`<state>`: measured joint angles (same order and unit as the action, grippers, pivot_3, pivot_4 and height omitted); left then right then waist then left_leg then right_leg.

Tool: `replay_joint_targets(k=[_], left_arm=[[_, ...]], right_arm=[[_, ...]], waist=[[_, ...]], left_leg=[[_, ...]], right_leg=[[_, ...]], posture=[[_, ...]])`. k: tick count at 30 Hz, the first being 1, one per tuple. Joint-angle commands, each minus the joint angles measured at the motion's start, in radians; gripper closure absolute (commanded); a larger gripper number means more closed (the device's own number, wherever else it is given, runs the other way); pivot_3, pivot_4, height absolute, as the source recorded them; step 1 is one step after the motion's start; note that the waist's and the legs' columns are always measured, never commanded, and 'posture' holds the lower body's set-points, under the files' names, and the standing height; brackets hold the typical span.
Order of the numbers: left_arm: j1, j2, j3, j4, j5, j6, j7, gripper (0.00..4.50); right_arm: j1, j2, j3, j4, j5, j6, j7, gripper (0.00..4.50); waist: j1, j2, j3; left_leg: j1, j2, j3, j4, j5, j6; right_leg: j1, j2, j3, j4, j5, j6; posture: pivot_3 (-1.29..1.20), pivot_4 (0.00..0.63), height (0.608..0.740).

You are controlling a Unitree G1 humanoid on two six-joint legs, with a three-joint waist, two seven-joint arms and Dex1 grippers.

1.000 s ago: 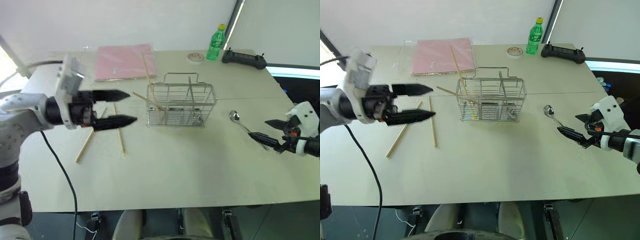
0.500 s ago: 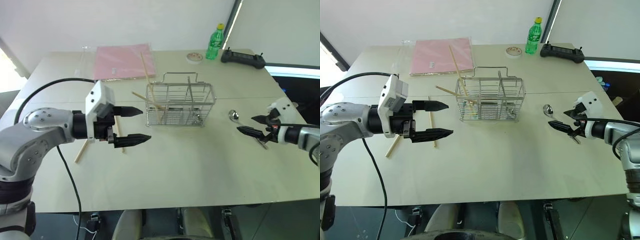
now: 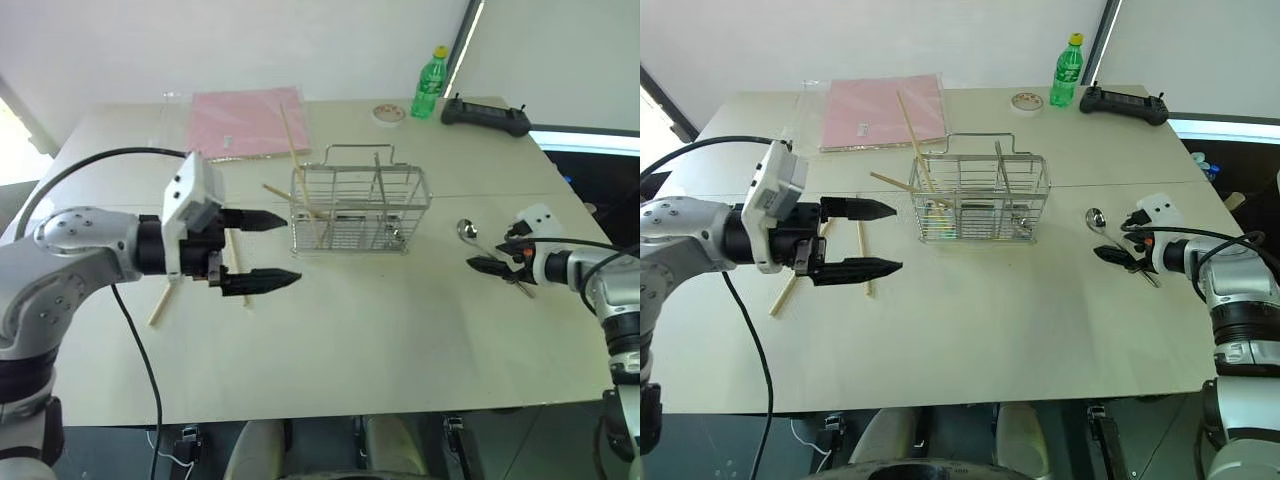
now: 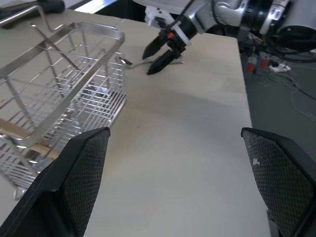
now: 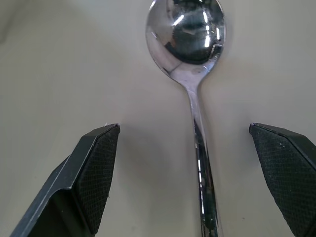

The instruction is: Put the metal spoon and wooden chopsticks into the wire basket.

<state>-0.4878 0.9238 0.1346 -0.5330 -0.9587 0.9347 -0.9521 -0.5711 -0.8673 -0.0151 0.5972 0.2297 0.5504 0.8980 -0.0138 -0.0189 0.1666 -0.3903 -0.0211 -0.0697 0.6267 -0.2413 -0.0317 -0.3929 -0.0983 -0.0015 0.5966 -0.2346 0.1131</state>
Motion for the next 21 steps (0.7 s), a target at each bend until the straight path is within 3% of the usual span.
replay_joint_targets(k=[1,7,10,17,21], left_arm=[[-0.005,0.019,0.016,-0.029,-0.011,-0.014,-0.013,0.00],[-0.010,0.034,0.009,-0.031,-0.023,-0.015,-0.044,0.00],[-0.014,0.035,0.004,-0.027,-0.015,-0.021,-0.048,0.00],[-0.036,0.022,-0.003,-0.011,-0.005,-0.026,-0.039,0.00],[-0.040,0.015,-0.005,-0.010,-0.004,-0.028,-0.030,0.00]], right_arm=[[-0.026,0.007,-0.016,0.022,-0.012,-0.012,0.009,0.18],[-0.066,0.040,-0.033,0.076,-0.017,-0.006,-0.008,0.18],[-0.076,0.049,-0.035,0.092,-0.022,-0.008,-0.014,0.94],[-0.061,0.062,-0.053,0.082,-0.023,-0.006,-0.013,4.45],[-0.041,0.059,-0.063,0.064,-0.025,-0.006,-0.010,4.45]], waist=[[0.000,0.000,0.000],[-0.005,0.000,0.000],[-0.005,0.000,0.000],[-0.005,0.000,0.000],[-0.003,0.000,0.000]], left_leg=[[0.000,0.000,0.000,0.000,0.000,0.000],[0.001,0.000,0.000,0.002,0.000,0.000],[0.001,0.000,0.000,0.002,0.000,0.000],[0.001,0.000,0.000,0.001,0.000,0.000],[0.001,0.000,0.000,0.001,0.000,0.000]], right_leg=[[0.000,0.000,0.000,0.000,0.000,0.000],[0.002,0.000,0.000,0.000,0.000,0.000],[0.002,0.000,0.001,0.001,0.000,-0.001],[0.001,0.001,0.001,0.001,0.000,-0.001],[0.002,0.001,0.000,0.001,0.000,-0.001]], posture=[[0.00,0.150,0.721],[0.00,0.150,0.721],[0.00,0.150,0.721],[0.00,0.150,0.721],[0.00,0.150,0.721]])
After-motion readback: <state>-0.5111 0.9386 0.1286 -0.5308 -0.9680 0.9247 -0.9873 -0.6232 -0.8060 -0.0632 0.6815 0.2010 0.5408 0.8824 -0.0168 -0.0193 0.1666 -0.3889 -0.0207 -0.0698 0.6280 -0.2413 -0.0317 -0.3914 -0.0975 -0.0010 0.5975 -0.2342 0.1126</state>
